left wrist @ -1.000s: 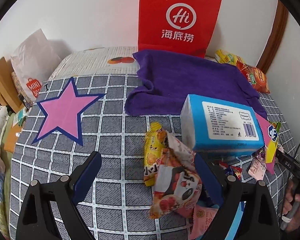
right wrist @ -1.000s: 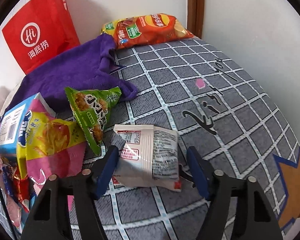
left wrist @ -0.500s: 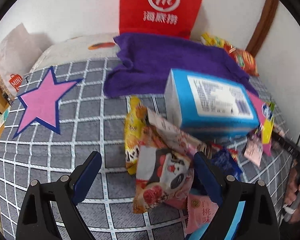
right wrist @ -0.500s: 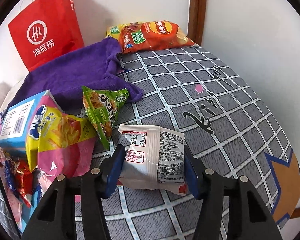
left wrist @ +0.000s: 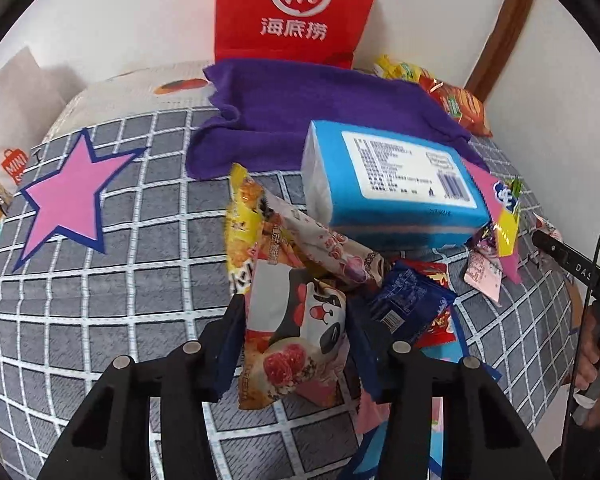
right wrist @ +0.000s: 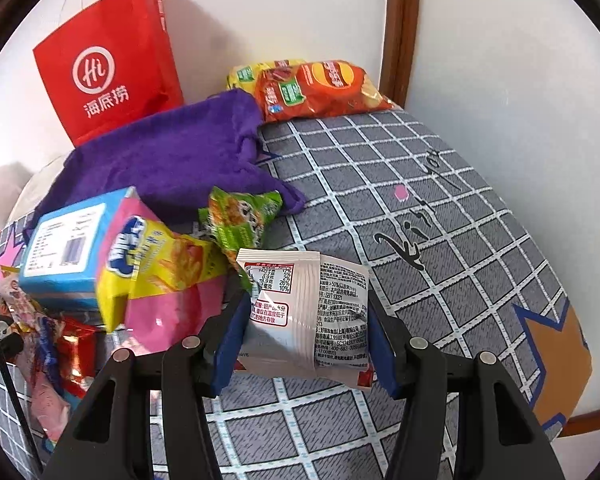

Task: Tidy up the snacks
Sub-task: 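Carry both held packets up and over the purple towel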

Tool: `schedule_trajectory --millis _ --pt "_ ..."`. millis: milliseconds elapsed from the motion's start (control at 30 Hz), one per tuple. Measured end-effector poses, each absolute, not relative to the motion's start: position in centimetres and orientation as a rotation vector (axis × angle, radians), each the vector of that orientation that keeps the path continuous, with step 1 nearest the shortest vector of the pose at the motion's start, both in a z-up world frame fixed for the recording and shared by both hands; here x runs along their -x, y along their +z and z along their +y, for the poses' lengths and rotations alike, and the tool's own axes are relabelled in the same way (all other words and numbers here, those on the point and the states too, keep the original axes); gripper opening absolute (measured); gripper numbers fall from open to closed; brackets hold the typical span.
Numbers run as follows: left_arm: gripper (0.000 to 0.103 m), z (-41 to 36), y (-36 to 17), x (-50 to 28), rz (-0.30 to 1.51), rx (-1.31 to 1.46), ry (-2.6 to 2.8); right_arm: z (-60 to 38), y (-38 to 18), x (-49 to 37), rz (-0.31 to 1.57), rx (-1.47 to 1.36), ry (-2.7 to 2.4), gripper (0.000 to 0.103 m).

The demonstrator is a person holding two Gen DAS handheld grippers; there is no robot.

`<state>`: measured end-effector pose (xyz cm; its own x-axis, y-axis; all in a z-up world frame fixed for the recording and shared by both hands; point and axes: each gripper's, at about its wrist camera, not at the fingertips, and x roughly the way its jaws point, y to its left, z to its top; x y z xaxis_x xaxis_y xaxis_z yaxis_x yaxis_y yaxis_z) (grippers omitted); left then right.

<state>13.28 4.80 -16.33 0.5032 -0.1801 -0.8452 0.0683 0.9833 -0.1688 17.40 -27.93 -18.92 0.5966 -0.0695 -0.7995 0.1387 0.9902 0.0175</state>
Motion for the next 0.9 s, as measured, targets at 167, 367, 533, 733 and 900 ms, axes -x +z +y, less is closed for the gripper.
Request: schedule_trajectory --millis 167,367,533,733,900 --pt "0.046 5.9 -13.8 -12.1 0.979 0.144 -0.158 -26.8 -16.4 -16.3 0.878 -0.060 -0.113 0.056" --pt "0.046 6.9 -11.2 -11.1 0.922 0.158 -0.145 -25.0 -13.6 -14.4 0.837 -0.024 -0.093 0.056" --pt "0.046 7.7 -9.8 -10.8 0.890 0.171 -0.137 -23.8 -12.2 -13.7 0.825 -0.012 -0.080 0.056" --pt "0.046 8.0 -7.9 -11.2 0.856 0.137 -0.111 -22.6 -10.6 -13.9 0.804 -0.014 -0.045 0.056" --pt "0.046 8.7 -6.8 -13.0 0.838 0.131 -0.098 -21.2 -8.8 -15.1 0.770 0.000 -0.009 0.056"
